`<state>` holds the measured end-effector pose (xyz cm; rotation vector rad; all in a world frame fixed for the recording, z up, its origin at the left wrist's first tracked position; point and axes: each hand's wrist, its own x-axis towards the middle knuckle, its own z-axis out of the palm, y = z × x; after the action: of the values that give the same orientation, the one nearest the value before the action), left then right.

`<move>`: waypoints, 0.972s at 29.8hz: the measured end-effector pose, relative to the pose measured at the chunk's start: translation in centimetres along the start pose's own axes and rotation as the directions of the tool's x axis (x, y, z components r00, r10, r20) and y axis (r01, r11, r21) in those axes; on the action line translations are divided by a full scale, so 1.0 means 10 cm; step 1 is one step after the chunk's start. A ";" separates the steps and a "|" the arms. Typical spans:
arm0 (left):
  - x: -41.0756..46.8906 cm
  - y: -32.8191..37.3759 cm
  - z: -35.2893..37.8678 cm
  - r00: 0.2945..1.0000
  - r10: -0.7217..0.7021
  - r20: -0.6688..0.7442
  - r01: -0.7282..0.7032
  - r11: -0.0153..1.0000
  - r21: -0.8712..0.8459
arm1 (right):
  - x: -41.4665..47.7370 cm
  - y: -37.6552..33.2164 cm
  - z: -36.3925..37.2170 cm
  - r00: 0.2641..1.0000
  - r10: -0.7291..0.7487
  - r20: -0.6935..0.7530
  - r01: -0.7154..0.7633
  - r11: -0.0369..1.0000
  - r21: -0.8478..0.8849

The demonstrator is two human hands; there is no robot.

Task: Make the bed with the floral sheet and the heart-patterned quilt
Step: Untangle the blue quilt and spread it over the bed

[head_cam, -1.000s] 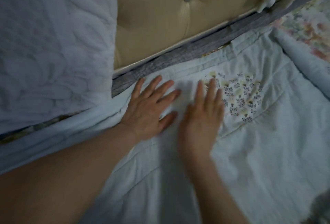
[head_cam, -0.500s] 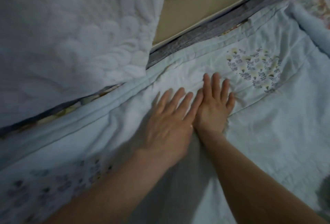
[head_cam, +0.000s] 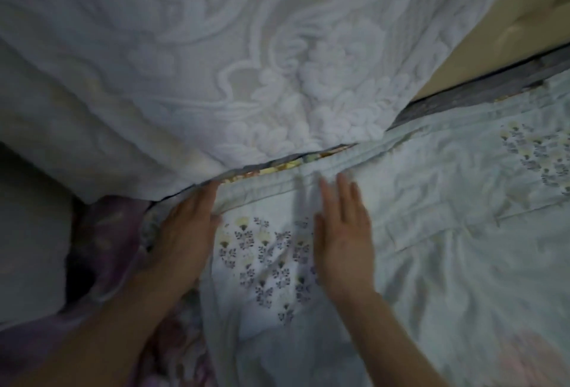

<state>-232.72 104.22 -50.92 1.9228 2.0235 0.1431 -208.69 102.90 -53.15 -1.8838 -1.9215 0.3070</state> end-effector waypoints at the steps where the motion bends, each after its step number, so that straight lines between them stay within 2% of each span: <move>1: 0.00 -0.09 -0.05 0.998 -0.046 0.031 0.046 0.999 -0.014 | -0.09 -0.29 0.10 0.999 -0.023 0.038 0.022 1.000 0.015; 3: 0.08 -0.10 -0.05 0.997 -0.066 0.044 0.066 0.998 0.015 | -0.19 -0.52 0.30 0.995 -0.019 0.098 0.022 0.999 -0.028; 7: 0.13 -0.27 -0.17 0.997 -0.032 -0.067 0.034 0.999 0.040 | -0.26 -0.80 0.50 0.979 -0.041 0.200 0.062 0.993 -0.097; 10: 0.15 -0.60 -0.34 0.991 -0.065 -0.114 0.095 0.954 0.285 | -0.41 -1.15 0.70 0.937 -0.142 0.319 0.170 0.984 -0.059; 12: 0.16 -0.77 -0.33 0.996 -0.008 -0.084 0.037 0.934 0.354 | -0.46 -1.30 0.87 0.873 -0.224 0.434 0.301 0.946 -0.118; 14: 0.15 -0.85 -0.24 0.997 0.077 -0.015 -0.065 0.920 0.386 | -0.46 -1.32 0.96 0.825 -0.209 0.525 0.332 0.931 -0.152; 16: 0.08 -0.83 -0.15 0.991 0.119 -0.054 -0.087 0.911 0.403 | -0.42 -1.26 0.89 0.819 -0.255 0.515 0.331 0.942 -0.061; 18: -0.03 -0.73 -0.18 0.975 0.170 -0.142 -0.100 0.910 0.403 | -0.40 -1.20 0.73 0.837 -0.322 0.444 0.296 0.947 0.128; 20: -0.18 -0.70 -0.18 0.938 0.283 -0.199 -0.200 0.913 0.356 | -0.54 -1.14 0.46 0.908 -0.322 0.268 0.272 0.940 0.206; 22: -0.42 -0.71 -0.19 0.889 0.432 -0.150 -0.378 0.879 0.291 | -0.96 -1.10 0.10 0.948 -0.247 0.202 0.218 0.963 0.157; 24: -0.60 -0.80 -0.19 0.845 0.534 0.002 -0.517 0.817 0.253 | -1.46 -1.10 -0.16 0.895 -0.132 0.426 0.117 0.991 0.061; 26: -0.66 -0.88 -0.21 0.824 0.556 0.109 -0.562 0.781 0.271 | -1.90 -1.07 -0.25 0.757 -0.001 0.653 0.079 0.993 -0.090; 27: -0.67 -0.88 -0.23 0.817 0.560 0.139 -0.574 0.764 0.294 | -2.08 -1.01 -0.24 0.724 0.013 0.690 0.097 0.988 -0.121; 28: -0.62 -0.90 -0.25 0.799 0.578 0.165 -0.598 0.736 0.316 | -2.14 -0.94 -0.18 0.731 0.050 0.681 0.087 0.982 -0.165; 29: -0.60 -0.88 -0.30 0.781 0.587 0.213 -0.623 0.715 0.318 | -2.22 -0.94 -0.13 0.754 0.030 0.656 0.075 0.988 -0.131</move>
<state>-241.88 98.09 -49.76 2.7263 1.3372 -0.1959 -216.85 80.28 -51.12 -2.0137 -2.4668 0.9581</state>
